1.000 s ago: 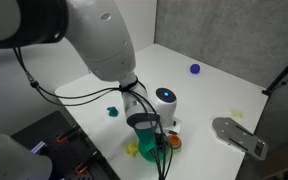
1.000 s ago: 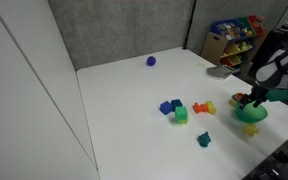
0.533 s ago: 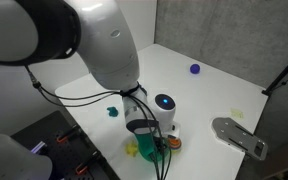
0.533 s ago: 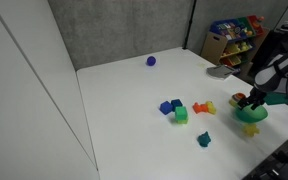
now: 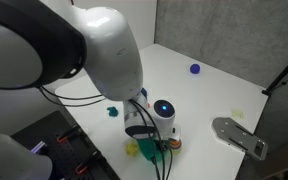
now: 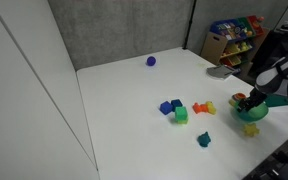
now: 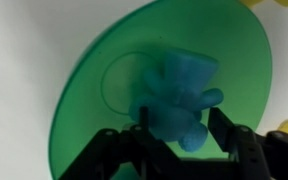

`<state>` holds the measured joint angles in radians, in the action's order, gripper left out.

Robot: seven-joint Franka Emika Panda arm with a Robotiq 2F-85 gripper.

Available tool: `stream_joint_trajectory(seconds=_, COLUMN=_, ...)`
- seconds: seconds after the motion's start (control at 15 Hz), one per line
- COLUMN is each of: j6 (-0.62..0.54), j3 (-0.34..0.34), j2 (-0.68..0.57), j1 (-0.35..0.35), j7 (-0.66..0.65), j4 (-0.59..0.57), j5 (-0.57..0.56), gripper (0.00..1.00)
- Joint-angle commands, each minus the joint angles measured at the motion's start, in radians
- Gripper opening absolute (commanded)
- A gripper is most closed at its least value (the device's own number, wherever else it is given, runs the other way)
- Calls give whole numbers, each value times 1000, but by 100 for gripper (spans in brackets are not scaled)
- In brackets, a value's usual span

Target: Remove the yellow and blue toys from the bowl and place them on the table

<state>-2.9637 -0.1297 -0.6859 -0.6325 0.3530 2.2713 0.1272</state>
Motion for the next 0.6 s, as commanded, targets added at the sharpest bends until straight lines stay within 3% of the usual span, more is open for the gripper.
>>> stream_joint_trajectory(seconds=0.0, j6=-9, j3=-33, j2=-1, j1=-46, j7=27, j4=-3, j5=-16, gripper=32)
stream_joint_trajectory(seconds=0.4, j6=50, j3=-99, j2=58, j1=-81, j7=53, j4=27, j5=-14, gripper=6)
stream_joint_trajectory(seconds=0.53, j6=71, j3=-117, j2=82, j1=-82, j7=62, j4=37, j5=-10, gripper=7)
